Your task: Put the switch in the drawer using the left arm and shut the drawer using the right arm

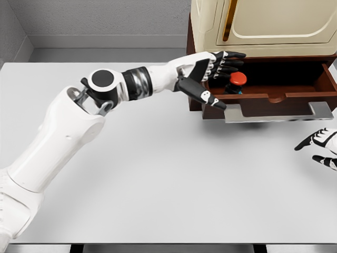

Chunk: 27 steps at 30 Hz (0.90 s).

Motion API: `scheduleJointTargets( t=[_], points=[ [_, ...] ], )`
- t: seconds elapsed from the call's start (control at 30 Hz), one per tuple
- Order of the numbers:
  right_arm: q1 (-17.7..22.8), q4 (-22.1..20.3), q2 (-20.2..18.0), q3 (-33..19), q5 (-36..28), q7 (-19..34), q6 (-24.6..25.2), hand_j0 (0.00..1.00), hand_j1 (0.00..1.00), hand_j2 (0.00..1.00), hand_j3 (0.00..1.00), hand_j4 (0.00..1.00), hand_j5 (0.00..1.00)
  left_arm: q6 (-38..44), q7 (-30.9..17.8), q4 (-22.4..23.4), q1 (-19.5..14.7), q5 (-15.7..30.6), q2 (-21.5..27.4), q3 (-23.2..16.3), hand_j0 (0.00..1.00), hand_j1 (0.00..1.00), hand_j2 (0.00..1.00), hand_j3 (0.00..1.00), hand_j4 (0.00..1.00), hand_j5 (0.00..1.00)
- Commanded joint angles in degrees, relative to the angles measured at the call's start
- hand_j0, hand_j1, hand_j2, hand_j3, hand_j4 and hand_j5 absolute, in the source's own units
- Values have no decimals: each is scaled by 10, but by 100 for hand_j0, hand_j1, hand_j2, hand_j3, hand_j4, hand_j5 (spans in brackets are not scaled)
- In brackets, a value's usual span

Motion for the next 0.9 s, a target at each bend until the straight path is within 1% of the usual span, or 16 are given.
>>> scheduleJointTargets(
  t=[0.0,0.13,0.27,0.47,0.57,0.67,0.77,0.83,0.87],
  points=[
    [1,0,-1,0,-4,0,0,62,62,62,62,62,62,0,0,3,0,2,-10,-1,100,100,100,100,100,100],
    [0,4,-1,0,-4,0,0,62,62,62,62,62,62,0,1,13,-1,0,-21,-2,100,100,100,100,100,100],
    [1,4,-1,0,-4,0,0,62,62,62,62,62,62,0,1,13,-6,-1,-37,-11,100,100,100,100,100,100],
    [0,17,-1,0,-4,0,0,64,64,64,64,64,64,-1,1,9,-31,-5,-79,-29,100,100,100,100,100,100],
    [0,17,-1,0,-4,0,0,65,65,65,65,65,65,-1,1,7,-39,-6,-80,-32,100,100,100,100,100,100],
    [0,16,-1,0,-4,0,0,65,65,65,65,65,65,-1,0,-3,-37,-5,-73,-26,100,100,100,100,100,100],
    [0,15,-1,0,-4,0,0,65,65,65,65,65,65,-1,0,-18,-33,2,-37,-23,100,100,100,100,100,100],
    [0,15,-1,0,-4,0,0,65,65,65,65,65,65,-1,0,-32,-33,40,1,-22,100,100,100,100,100,100],
    [0,15,-1,0,-5,0,0,65,65,65,65,65,65,-1,0,-38,-33,52,17,-22,100,100,100,100,100,100]
  ],
)
